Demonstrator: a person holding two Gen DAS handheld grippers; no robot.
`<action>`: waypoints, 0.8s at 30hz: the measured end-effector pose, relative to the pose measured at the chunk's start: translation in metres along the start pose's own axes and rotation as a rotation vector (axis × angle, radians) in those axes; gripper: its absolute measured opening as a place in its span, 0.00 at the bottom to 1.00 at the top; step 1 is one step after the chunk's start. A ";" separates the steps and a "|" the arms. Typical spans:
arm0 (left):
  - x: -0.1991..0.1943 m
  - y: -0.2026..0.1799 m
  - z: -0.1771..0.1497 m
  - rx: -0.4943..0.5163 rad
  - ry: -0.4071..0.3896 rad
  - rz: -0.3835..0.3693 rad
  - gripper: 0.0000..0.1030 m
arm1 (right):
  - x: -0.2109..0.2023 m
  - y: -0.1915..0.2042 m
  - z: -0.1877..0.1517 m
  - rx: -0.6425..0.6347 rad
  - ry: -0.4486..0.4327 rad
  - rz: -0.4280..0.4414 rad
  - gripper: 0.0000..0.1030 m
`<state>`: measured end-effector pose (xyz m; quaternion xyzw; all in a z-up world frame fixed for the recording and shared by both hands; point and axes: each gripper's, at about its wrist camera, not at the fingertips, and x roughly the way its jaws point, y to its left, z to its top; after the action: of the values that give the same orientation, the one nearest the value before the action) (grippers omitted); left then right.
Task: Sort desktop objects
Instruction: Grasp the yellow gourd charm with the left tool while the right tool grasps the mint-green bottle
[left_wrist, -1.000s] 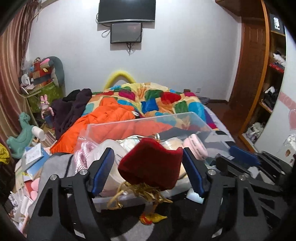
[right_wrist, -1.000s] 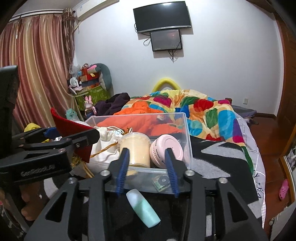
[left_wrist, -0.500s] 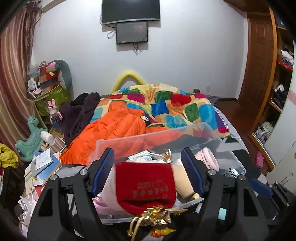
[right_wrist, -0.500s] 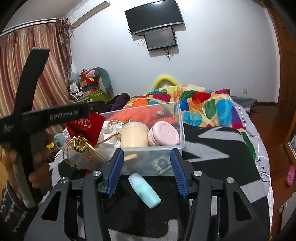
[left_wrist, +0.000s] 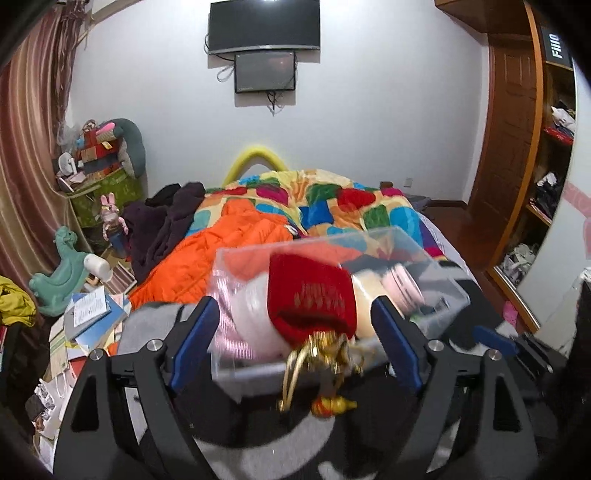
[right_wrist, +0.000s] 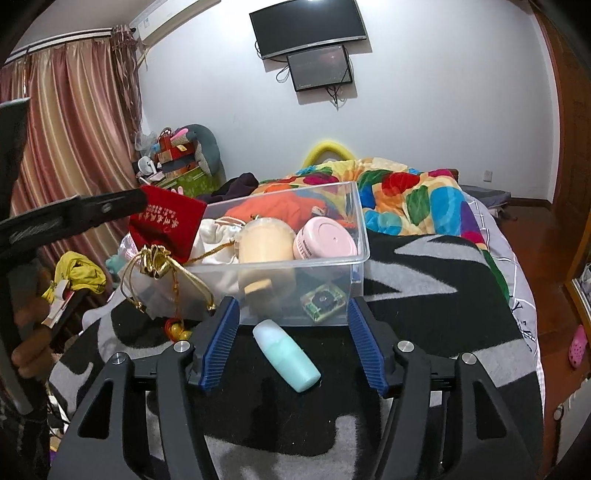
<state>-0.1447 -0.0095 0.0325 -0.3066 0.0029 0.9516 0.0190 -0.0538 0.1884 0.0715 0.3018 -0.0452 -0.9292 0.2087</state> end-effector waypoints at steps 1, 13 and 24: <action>-0.001 0.000 -0.004 0.004 0.010 -0.004 0.84 | 0.001 0.000 -0.001 0.005 0.007 0.000 0.56; 0.016 -0.001 -0.053 -0.007 0.142 -0.030 0.84 | 0.018 -0.002 -0.014 0.007 0.068 -0.016 0.56; 0.050 -0.016 -0.070 0.009 0.231 -0.041 0.83 | 0.037 0.016 -0.021 -0.107 0.170 -0.021 0.56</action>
<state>-0.1440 0.0068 -0.0536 -0.4141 0.0031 0.9094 0.0396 -0.0632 0.1592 0.0375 0.3686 0.0257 -0.9034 0.2178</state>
